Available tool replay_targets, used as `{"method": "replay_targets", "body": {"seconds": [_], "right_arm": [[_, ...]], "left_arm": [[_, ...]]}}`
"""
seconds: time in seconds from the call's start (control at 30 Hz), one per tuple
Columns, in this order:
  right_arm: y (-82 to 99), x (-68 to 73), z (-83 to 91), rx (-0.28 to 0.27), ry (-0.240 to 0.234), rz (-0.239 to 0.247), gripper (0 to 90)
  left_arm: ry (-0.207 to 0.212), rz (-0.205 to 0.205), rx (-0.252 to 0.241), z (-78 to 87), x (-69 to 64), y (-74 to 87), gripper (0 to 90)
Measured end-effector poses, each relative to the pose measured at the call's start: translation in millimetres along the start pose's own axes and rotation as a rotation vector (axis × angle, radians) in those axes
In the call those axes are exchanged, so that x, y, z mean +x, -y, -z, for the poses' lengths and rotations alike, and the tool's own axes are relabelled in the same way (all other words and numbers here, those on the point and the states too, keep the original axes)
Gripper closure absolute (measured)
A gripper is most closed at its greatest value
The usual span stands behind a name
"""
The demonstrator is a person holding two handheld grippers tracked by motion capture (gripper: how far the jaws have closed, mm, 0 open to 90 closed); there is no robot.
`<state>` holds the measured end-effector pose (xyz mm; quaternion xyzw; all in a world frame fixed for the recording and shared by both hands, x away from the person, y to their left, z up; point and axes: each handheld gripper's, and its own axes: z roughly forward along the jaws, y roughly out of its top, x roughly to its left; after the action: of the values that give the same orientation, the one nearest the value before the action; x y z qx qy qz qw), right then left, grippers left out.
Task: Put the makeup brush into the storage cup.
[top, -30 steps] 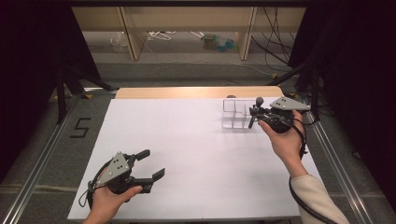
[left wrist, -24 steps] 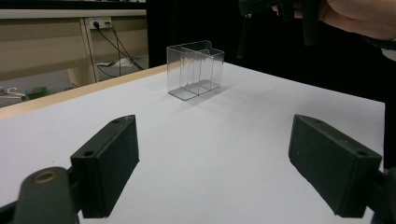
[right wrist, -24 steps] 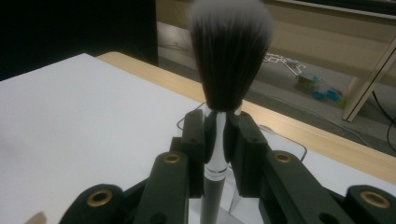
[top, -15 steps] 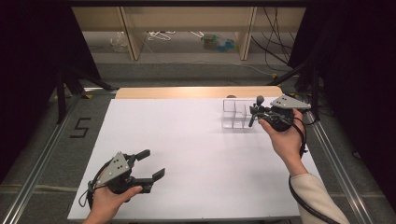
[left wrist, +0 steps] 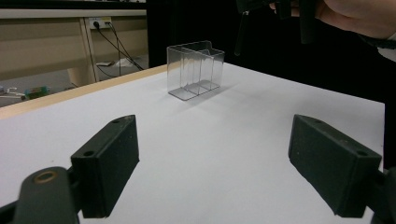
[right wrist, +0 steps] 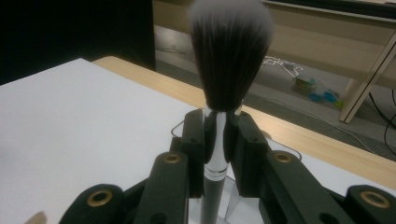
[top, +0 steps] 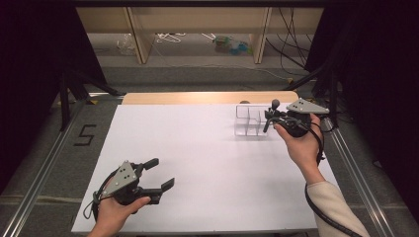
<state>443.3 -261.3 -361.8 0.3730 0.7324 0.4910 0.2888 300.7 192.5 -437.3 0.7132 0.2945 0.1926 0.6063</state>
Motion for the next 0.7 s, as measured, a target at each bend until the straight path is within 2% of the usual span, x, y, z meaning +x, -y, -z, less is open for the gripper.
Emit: {"method": "replay_targets", "body": {"seconds": [0.3,0.37,0.4,0.47,0.5,0.7], "right_arm": [[-2.2,-1.2,-1.1,0.001,0.003,-0.016,77.6],[-2.4,-2.1,-1.6,-0.001,0.005,-0.005,77.6],[-2.4,-1.0,-1.3,0.011,-0.004,-0.025,77.6],[-2.4,-2.9,-2.7,-0.009,0.004,-0.003,77.6],[-2.5,-1.9,-2.5,0.002,-0.004,-0.024,77.6],[-3.4,-4.1,-3.3,-0.008,0.009,-0.008,77.6]], "left_arm": [[0.0,0.002,-0.002,-0.1,0.1,0.0,16.1],[0.001,0.001,-0.001,-0.1,0.1,0.0,16.1],[0.001,0.001,-0.002,-0.1,0.2,0.0,16.1],[0.003,-0.004,-0.001,0.0,0.5,-0.1,16.1],[0.002,-0.004,-0.001,0.0,0.5,0.0,16.1],[0.003,-0.004,-0.001,-0.1,0.5,0.0,16.1]]}}
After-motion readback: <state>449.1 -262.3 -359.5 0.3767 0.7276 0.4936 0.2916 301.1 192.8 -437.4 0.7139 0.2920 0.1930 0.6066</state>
